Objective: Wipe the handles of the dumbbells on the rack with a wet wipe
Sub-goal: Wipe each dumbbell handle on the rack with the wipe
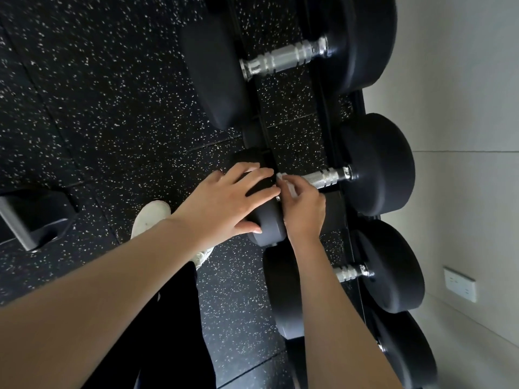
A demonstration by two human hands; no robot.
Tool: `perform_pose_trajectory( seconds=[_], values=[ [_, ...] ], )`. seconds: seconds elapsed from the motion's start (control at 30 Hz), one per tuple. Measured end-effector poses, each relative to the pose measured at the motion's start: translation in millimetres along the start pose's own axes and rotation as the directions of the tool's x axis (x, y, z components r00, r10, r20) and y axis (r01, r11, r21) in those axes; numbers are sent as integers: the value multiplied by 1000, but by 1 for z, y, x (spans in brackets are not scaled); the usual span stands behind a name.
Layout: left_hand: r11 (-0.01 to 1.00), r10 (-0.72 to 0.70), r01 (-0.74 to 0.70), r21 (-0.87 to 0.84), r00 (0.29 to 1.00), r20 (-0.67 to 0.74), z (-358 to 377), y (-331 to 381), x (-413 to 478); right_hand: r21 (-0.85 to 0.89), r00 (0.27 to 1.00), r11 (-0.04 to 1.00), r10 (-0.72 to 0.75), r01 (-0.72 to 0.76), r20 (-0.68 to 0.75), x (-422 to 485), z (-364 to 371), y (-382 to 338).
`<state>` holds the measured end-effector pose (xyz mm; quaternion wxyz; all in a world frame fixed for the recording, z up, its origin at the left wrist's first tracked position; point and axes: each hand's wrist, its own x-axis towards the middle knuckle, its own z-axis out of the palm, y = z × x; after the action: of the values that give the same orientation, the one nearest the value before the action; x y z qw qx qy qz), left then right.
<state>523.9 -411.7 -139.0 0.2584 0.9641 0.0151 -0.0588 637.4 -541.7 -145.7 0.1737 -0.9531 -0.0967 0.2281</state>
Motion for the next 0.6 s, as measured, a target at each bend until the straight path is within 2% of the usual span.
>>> perform_pose_trajectory(
  seconds=[0.3, 0.6],
  values=[
    [1000, 8, -8, 3, 1000, -1, 0, -1, 1, -111, 1000, 994, 25, -23, 17, 14, -6, -3],
    [1000, 22, -22, -17, 1000, -16, 3, -4, 1, -28, 988, 998, 55, -59, -142, 41, -34, 16]
  ],
)
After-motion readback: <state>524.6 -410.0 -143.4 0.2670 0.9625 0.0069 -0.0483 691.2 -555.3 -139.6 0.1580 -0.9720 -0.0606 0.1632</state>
